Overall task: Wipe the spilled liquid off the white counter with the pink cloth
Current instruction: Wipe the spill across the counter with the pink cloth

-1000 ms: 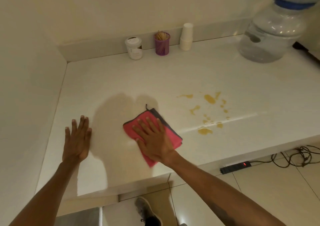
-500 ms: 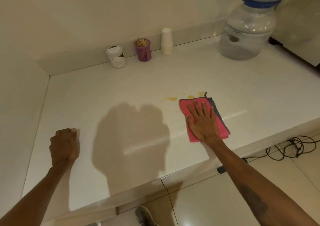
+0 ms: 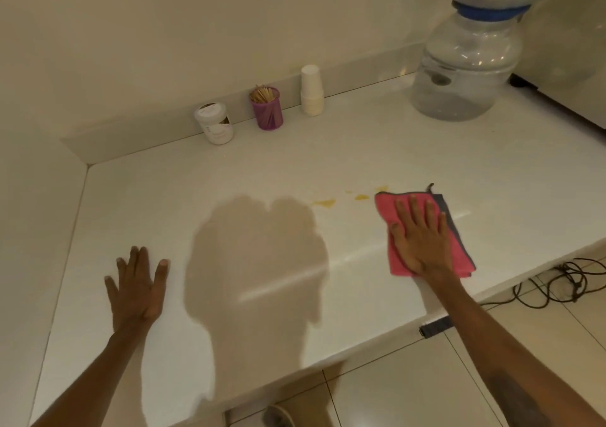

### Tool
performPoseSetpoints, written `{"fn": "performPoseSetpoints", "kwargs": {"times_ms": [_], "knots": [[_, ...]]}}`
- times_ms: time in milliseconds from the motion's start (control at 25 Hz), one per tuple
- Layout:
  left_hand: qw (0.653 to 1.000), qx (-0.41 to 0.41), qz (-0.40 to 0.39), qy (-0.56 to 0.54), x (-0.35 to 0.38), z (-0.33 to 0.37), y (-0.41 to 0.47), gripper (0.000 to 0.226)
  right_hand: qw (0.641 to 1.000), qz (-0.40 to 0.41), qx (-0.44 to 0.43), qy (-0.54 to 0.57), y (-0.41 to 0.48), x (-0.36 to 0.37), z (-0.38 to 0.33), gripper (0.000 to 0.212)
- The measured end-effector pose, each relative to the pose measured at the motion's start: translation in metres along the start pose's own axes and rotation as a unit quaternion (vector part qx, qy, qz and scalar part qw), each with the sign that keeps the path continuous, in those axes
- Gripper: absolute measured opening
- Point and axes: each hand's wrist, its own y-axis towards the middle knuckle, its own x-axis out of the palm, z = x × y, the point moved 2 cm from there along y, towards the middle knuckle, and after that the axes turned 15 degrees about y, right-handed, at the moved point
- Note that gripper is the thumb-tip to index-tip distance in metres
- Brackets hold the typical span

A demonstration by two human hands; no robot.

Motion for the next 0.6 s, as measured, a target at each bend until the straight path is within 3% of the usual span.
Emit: {"fn": "performPoseSetpoints", "kwargs": {"times_ms": [200, 400, 600], "knots": [[1.000, -0.012, -0.016, 0.004, 0.000, 0.000, 0.001, 0.079, 0.998, -0.042, -0.032, 0.028, 0.063, 0.022, -0.064, 0.070], [1.000, -0.003, -0.018, -0.005, 0.002, 0.000, -0.001, 0.082, 0.972, -0.127, -0.199, 0.014, 0.024, 0.064, -0.154, 0.061], [1.000, -0.001, -0.021, -0.002, -0.001, -0.001, 0.000, 0.080, 0.916, -0.196, -0.348, -0.022, -0.012, 0.044, -0.099, 0.053]]}}
